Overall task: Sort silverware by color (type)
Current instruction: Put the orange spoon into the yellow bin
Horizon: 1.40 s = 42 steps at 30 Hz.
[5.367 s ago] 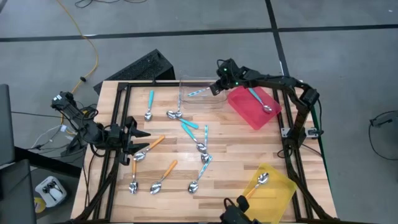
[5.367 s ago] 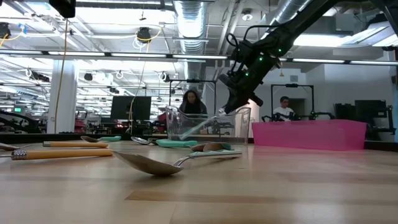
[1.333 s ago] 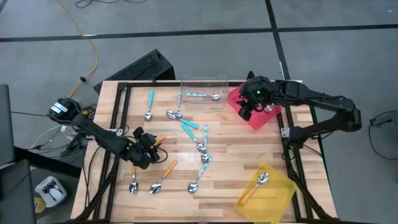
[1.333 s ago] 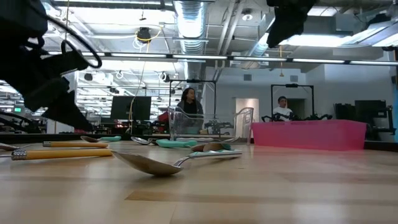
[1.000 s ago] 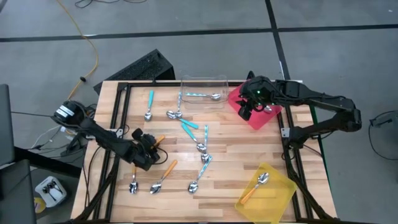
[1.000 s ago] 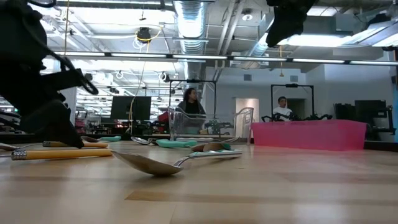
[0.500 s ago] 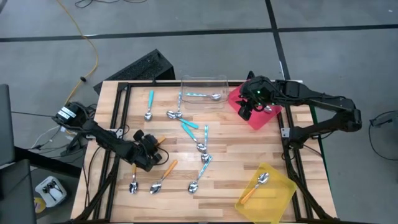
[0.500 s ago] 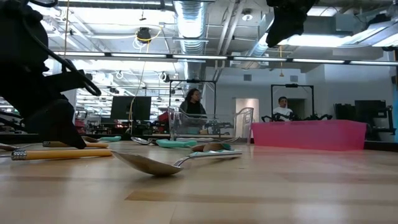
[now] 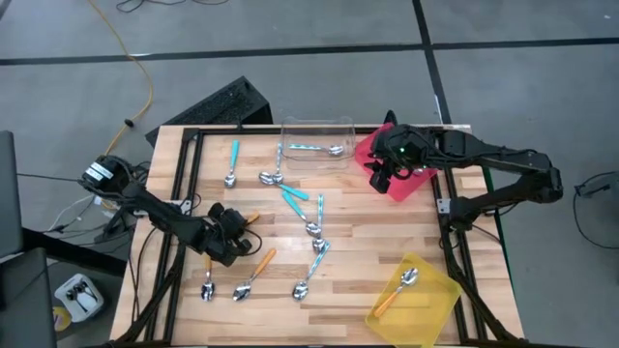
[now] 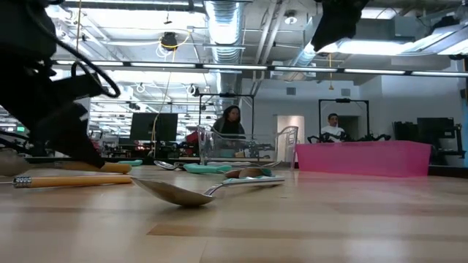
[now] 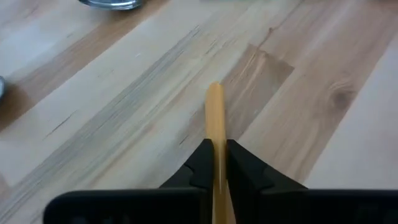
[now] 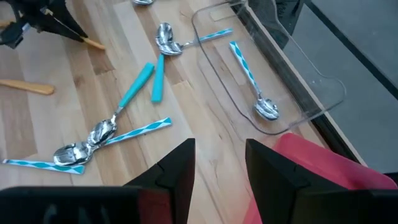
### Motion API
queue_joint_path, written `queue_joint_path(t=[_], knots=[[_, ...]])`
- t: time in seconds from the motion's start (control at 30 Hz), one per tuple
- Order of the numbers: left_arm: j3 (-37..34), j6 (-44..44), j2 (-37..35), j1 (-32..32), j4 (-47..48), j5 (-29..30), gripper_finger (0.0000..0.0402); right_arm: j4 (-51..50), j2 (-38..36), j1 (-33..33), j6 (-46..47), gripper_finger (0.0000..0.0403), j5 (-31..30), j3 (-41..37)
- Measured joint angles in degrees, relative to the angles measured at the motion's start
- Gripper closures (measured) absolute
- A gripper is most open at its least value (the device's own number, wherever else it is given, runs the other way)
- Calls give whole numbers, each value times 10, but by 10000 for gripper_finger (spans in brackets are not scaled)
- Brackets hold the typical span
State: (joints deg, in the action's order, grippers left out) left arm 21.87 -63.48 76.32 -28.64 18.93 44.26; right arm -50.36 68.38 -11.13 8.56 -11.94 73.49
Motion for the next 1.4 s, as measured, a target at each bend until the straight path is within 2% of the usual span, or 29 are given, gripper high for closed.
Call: queue_joint_path(t=[0.23, 0.43, 0.57, 0.77, 1.03, 1.23, 1.4], knots=[[0, 46, -107, -8, -7, 89, 398, 42, 0, 33, 1, 239, -3, 0], [1, 142, -204, -32, -66, 194, 398, 211, 0, 111, -39, 239, -52, -47], [1, 215, -252, -40, -108, 211, 399, 298, 0, 141, -56, 239, -61, -98], [2, 270, -290, -42, -122, 214, 400, 378, 0, 154, -25, 239, -63, -179], [2, 282, -259, -15, -129, 136, 390, 375, 0, 164, 25, 239, -62, -216], [2, 364, -194, -3, -226, 76, 321, 394, 0, 178, 22, 239, -62, -216], [3, 410, -131, 23, -295, 71, 253, 393, 0, 178, 21, 239, -62, -216]])
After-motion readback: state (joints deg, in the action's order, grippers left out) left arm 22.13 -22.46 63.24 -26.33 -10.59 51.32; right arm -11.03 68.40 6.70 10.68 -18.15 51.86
